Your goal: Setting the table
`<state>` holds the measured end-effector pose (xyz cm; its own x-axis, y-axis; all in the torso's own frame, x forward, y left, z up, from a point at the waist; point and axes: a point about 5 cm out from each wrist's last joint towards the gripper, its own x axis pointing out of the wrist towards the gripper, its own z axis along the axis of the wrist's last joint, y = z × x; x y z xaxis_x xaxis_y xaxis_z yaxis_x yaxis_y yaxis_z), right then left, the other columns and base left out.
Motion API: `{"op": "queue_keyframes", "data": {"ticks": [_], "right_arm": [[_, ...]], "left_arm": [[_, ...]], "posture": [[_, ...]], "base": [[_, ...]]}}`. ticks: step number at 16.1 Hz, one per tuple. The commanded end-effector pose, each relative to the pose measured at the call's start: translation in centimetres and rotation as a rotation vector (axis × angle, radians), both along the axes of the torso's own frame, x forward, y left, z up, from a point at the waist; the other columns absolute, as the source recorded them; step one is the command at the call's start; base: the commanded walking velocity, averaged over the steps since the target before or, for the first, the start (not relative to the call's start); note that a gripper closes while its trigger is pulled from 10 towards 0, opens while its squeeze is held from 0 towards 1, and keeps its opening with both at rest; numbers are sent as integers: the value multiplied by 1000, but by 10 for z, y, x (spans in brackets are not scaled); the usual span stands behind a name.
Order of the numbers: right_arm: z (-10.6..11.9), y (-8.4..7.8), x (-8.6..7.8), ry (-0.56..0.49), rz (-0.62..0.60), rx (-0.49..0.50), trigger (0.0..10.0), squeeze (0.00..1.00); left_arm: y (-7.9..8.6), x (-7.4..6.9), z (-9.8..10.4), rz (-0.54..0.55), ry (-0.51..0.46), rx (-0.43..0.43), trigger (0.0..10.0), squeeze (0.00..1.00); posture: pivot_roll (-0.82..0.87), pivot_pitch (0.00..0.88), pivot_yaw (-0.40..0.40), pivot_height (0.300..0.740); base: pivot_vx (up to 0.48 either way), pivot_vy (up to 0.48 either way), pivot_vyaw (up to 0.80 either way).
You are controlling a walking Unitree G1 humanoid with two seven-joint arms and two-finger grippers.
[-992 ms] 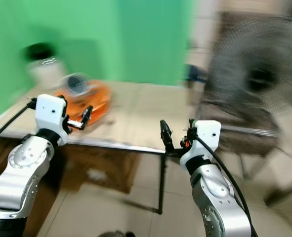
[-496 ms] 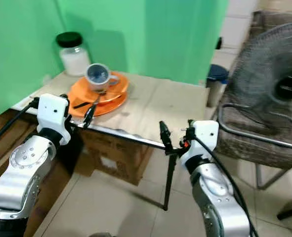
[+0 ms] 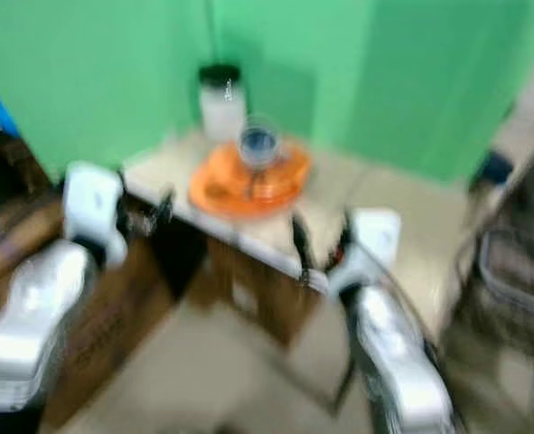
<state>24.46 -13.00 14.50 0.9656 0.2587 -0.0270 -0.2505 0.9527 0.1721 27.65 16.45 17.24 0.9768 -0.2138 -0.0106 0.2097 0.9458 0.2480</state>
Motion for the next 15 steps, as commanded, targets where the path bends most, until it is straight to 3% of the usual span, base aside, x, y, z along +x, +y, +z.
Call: {"op": "queue_keyframes", "data": {"ticks": [1,6,12,15], "right_arm": [[1,-6,0,-11,-19,-22,10000,1000],[4,-5,3,-29,-11,-21,10000,1000],[13,-4,8,-86,-1,0,10000,1000],[19,-3,12,-111,7,25,10000,1000]], "left_arm": [[-6,1,2,-29,-4,-8,10000,0],[-4,-1,1,-33,4,-7,10000,0],[-8,-2,1,-53,5,-4,10000,0],[-8,-2,1,-63,9,2,10000,0]], "posture": [[82,0,28,740],[89,0,22,740],[89,0,19,740],[92,0,17,740]], "base": [[292,0,0],[291,0,0],[286,0,743],[82,0,0]]}}
